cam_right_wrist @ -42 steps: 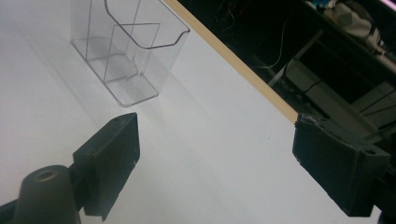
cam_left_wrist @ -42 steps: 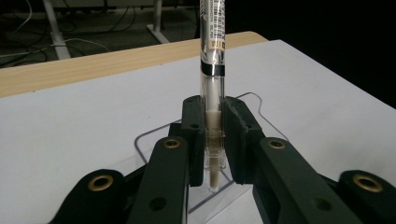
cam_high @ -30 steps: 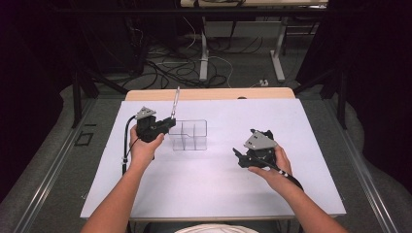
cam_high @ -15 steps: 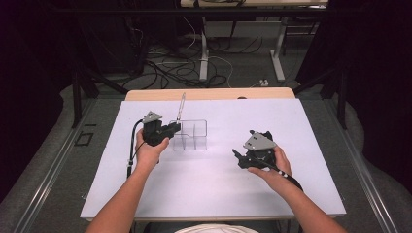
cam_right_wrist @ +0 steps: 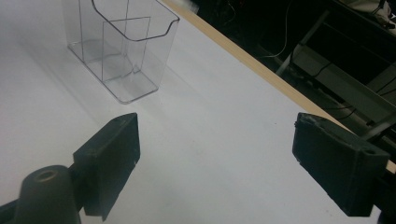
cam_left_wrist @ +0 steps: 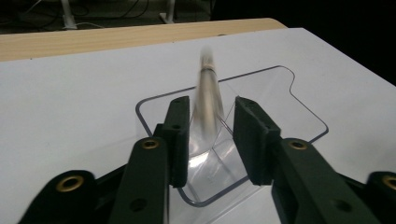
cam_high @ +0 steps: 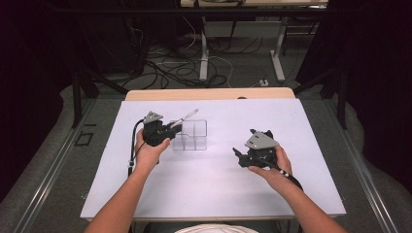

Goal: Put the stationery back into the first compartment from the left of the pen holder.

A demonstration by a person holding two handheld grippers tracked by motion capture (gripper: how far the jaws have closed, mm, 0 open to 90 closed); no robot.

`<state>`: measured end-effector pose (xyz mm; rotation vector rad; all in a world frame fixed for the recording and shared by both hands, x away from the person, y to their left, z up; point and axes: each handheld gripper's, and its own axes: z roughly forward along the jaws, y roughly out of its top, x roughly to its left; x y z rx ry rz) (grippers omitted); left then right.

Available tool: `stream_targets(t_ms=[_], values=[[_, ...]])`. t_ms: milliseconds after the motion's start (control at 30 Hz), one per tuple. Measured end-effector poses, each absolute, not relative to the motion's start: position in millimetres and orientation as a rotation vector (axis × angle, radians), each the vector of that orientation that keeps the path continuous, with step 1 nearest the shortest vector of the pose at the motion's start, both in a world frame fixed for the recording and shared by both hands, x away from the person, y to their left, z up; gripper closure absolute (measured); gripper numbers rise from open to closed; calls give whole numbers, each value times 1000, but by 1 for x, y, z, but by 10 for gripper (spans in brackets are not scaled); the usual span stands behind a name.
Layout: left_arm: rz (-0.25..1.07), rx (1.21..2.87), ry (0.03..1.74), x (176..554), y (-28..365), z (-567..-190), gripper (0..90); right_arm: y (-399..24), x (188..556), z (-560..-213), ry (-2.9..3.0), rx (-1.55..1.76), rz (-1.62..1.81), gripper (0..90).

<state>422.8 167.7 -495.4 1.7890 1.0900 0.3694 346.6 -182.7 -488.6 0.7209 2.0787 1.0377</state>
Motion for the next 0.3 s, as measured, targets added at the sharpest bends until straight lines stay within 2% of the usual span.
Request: stream_targets(t_ms=[133,300], values=[[384,1751,1081,419,174,-487,500,-186,347,-488,2070,738,1044,151],[448,1741,1054,410,186,-475,418,-193,350,-488,2059,770,1046,151]])
